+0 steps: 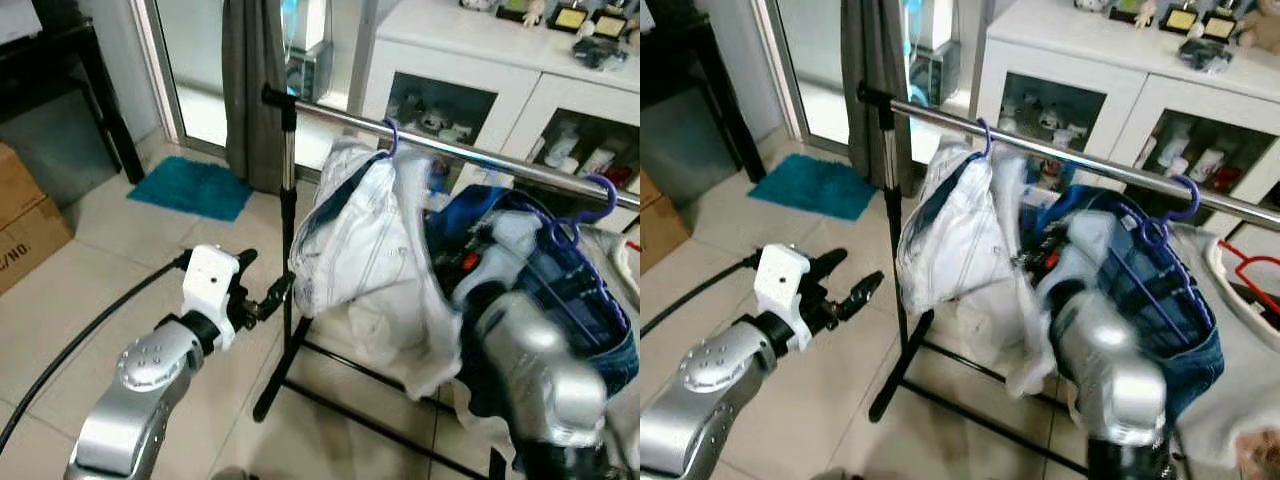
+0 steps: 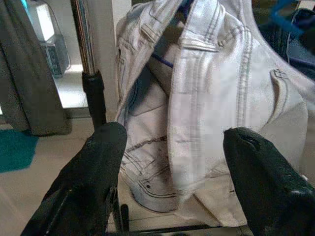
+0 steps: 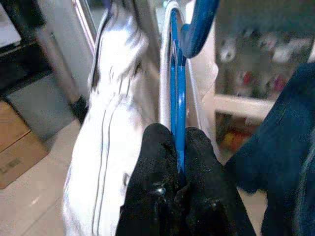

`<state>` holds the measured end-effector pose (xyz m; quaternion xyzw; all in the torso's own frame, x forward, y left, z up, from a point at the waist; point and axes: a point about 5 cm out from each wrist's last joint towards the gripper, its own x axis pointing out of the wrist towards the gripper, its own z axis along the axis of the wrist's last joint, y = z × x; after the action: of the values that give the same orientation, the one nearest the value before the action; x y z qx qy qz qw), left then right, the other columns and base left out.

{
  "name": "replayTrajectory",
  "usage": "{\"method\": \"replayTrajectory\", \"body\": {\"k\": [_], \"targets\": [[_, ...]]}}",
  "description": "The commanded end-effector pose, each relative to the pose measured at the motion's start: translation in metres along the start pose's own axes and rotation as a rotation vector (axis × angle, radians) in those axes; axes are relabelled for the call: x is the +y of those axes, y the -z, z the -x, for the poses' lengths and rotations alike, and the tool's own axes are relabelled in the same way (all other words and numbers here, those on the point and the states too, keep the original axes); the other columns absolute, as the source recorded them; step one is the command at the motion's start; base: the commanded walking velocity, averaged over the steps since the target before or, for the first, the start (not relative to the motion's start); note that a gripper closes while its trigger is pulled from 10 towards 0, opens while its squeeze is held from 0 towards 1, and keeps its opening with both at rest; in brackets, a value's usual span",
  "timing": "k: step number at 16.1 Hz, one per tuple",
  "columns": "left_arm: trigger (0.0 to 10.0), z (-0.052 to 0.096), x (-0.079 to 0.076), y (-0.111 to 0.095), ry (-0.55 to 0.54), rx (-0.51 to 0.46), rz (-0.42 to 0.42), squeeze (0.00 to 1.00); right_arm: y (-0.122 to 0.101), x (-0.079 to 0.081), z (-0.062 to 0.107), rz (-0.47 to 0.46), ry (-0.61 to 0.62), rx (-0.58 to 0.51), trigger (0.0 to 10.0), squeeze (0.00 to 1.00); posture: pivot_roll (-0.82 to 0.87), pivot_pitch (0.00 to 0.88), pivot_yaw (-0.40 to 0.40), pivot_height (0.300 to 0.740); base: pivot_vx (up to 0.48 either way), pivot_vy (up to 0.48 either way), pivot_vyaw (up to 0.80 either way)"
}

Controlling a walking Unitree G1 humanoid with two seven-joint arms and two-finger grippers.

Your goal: Hang hanger

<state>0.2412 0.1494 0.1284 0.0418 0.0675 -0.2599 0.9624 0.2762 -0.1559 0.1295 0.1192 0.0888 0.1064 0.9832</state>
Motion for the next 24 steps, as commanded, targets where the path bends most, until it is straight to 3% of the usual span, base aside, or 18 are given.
{"method": "replayTrajectory", "body": {"k": [1, 7, 17, 19, 20, 24], "targets": [[10.0, 0.000, -0.002, 0.000, 0.003, 0.001, -0.001, 0.00, -0.014, 0.000, 0.003, 0.043, 0.013, -0.081, 0.0, 0.00, -0.02, 0.000, -0.069, 0.740, -0.322, 0.000, 0.00], [10.0, 0.001, -0.004, 0.002, 0.007, 0.008, 0.004, 0.00, -0.015, -0.007, 0.005, 0.102, 0.045, -0.082, 0.0, 0.00, -0.01, 0.000, -0.073, 0.740, -0.344, 0.000, 0.00], [10.0, -0.001, -0.004, 0.002, 0.009, 0.008, 0.000, 0.00, -0.008, -0.006, 0.002, 0.132, 0.034, -0.051, 0.0, 0.00, -0.01, 0.000, -0.071, 0.740, -0.344, 0.000, 0.00], [10.0, -0.006, -0.002, -0.001, 0.023, -0.001, 0.035, 0.00, -0.013, 0.010, 0.001, 0.170, -0.092, -0.079, 0.0, 0.00, -0.01, 0.000, -0.065, 0.740, -0.167, 0.000, 0.00], [10.0, -0.011, 0.000, -0.005, 0.027, -0.021, 0.055, 1.00, -0.017, 0.019, 0.000, 0.194, -0.166, -0.094, 0.0, 0.00, -0.01, 0.000, -0.064, 0.740, 0.000, 0.000, 0.00], [10.0, -0.034, 0.011, -0.022, 0.047, -0.084, 0.047, 1.00, -0.028, 0.041, -0.005, 0.249, -0.307, -0.136, 0.0, 0.00, -0.01, 0.000, -0.062, 0.740, 0.000, 0.000, 0.00]]}}
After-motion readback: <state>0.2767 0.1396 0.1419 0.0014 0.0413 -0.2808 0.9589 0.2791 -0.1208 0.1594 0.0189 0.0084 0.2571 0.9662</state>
